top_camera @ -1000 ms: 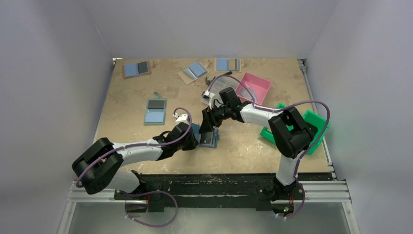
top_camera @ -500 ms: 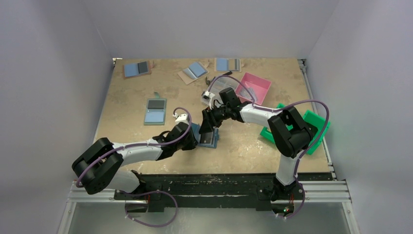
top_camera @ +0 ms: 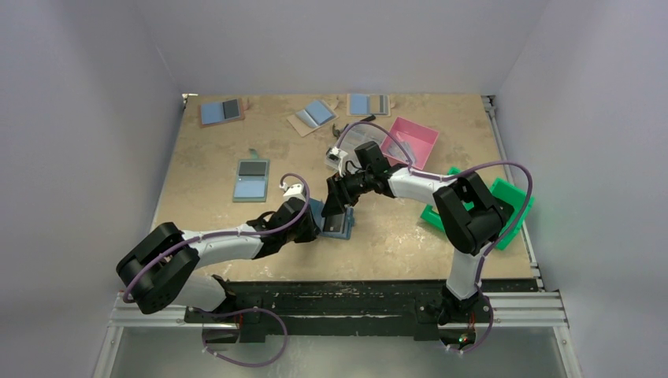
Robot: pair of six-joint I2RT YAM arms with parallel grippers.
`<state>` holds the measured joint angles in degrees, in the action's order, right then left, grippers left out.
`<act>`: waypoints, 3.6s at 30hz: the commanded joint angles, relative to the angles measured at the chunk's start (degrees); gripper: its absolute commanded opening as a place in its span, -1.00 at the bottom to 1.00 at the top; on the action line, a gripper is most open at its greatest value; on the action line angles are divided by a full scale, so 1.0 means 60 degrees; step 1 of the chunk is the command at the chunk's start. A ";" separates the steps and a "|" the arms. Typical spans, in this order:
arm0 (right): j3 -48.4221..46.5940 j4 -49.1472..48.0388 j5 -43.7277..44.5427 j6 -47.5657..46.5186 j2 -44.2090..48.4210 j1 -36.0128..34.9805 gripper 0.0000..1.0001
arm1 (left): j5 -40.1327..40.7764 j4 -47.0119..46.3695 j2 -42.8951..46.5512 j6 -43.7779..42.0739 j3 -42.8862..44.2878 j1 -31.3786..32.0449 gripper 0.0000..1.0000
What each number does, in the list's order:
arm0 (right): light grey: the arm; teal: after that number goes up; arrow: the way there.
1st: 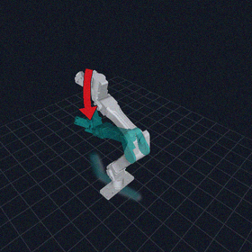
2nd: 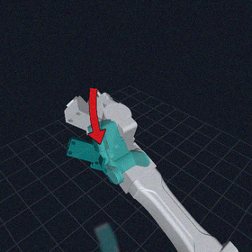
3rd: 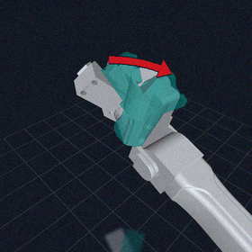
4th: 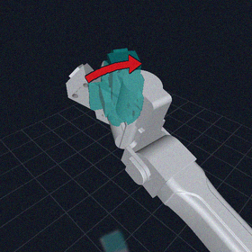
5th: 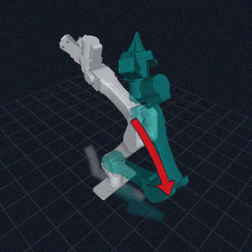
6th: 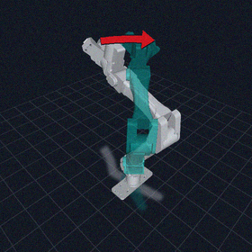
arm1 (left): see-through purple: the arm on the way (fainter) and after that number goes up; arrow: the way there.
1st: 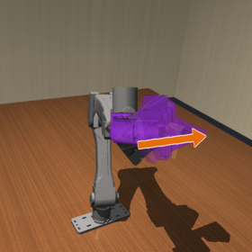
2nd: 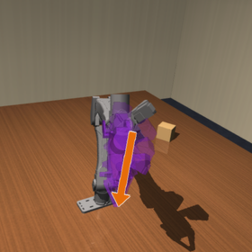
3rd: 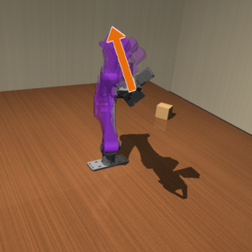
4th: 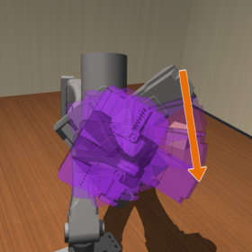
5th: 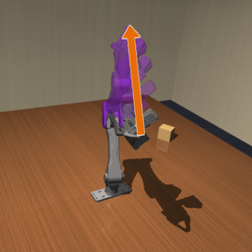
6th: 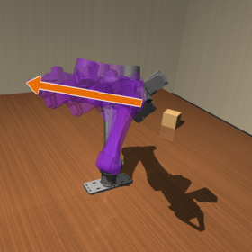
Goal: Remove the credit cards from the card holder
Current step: Remove the credit card from the card holder.
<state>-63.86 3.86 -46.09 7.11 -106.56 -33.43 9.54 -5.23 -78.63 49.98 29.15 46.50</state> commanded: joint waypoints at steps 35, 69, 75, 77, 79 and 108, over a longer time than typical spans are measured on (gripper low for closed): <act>-0.0603 0.0610 -0.0562 -0.0739 -0.0177 0.0153 0.35 | -0.0066 -0.0343 0.0141 0.0059 -0.0073 -0.0108 -0.71; -0.0482 0.0088 -0.0199 0.0384 -0.0274 0.0298 0.41 | -0.0125 -0.0386 0.0061 0.0051 0.0006 -0.0118 -0.71; -0.0505 0.0213 0.0284 0.0360 -0.0317 0.0304 0.36 | -0.0138 -0.0373 0.0053 0.0062 0.0018 -0.0126 -0.71; -0.0516 0.0253 0.0299 0.0320 -0.0316 0.0299 0.35 | -0.0140 -0.0373 0.0046 0.0063 0.0016 -0.0128 -0.71; -0.0530 0.0299 0.0298 0.0249 -0.0316 0.0298 0.33 | -0.0141 -0.0368 0.0053 0.0057 0.0008 -0.0123 -0.71; -0.0857 0.1247 0.1161 -0.0803 -0.0586 0.0300 0.13 | -0.0080 -0.0078 0.0742 0.0068 0.0104 -0.0133 -0.55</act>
<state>-67.61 10.20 -41.54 4.49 -109.16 -31.81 9.13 -5.02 -76.44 50.22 29.12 46.13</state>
